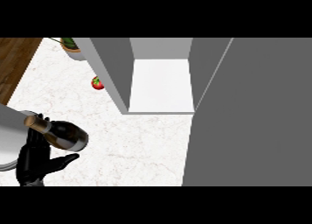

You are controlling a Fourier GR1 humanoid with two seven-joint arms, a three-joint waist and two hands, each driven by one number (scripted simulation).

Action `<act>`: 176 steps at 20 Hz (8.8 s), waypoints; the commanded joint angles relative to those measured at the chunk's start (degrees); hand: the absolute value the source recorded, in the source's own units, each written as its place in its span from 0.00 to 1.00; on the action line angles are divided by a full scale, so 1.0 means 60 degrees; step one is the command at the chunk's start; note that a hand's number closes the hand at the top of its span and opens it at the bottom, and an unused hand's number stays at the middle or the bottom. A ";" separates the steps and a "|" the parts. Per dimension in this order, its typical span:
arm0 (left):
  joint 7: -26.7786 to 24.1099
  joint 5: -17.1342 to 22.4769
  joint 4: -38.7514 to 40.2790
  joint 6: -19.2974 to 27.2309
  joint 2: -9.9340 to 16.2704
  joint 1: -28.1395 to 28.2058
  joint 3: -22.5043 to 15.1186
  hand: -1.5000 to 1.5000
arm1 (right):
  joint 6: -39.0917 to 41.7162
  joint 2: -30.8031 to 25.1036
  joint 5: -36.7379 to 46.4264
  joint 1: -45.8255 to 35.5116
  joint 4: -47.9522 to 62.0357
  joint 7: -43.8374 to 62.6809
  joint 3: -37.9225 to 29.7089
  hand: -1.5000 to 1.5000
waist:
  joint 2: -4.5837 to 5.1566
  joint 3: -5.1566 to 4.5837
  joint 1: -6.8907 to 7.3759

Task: Pick up the wine, place it into the cabinet and close the cabinet

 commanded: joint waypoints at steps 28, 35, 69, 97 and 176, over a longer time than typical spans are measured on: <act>-0.2000 -0.1136 0.2296 -0.1292 0.0637 -0.1445 -0.1311 1.00 | 0.0236 -0.0046 -0.0948 0.0290 -0.0802 0.0165 -0.0530 0.00 | -0.0003 0.0007 0.0005; -0.1961 -0.1125 0.0816 -0.1095 0.0677 -0.0973 -0.1418 1.00 | -0.0036 -0.0139 -0.1067 -0.0228 -0.1251 0.1039 -0.0635 0.00 | -0.0012 0.0006 0.0022; 0.4606 -0.0925 -0.6883 0.3033 -0.1184 -0.1738 -0.5567 1.00 | 0.0116 0.0449 -0.0483 0.0523 -0.0721 0.0037 -0.0039 0.00 | 0.0003 0.0004 -0.0035; 0.4836 -0.0974 -0.4976 0.7172 -0.1188 -0.4529 -0.7343 1.00 | 0.0851 0.0113 -0.1288 0.1361 -0.1311 -0.0137 -0.0875 0.00 | -0.0010 0.0010 -0.0050; -0.2099 0.2317 0.8223 0.5407 -0.1189 -1.0639 -0.2485 1.00 | 0.1040 0.0568 -0.0991 0.0823 -0.0376 -0.0674 -0.0315 0.00 | 0.0173 0.0002 -0.0495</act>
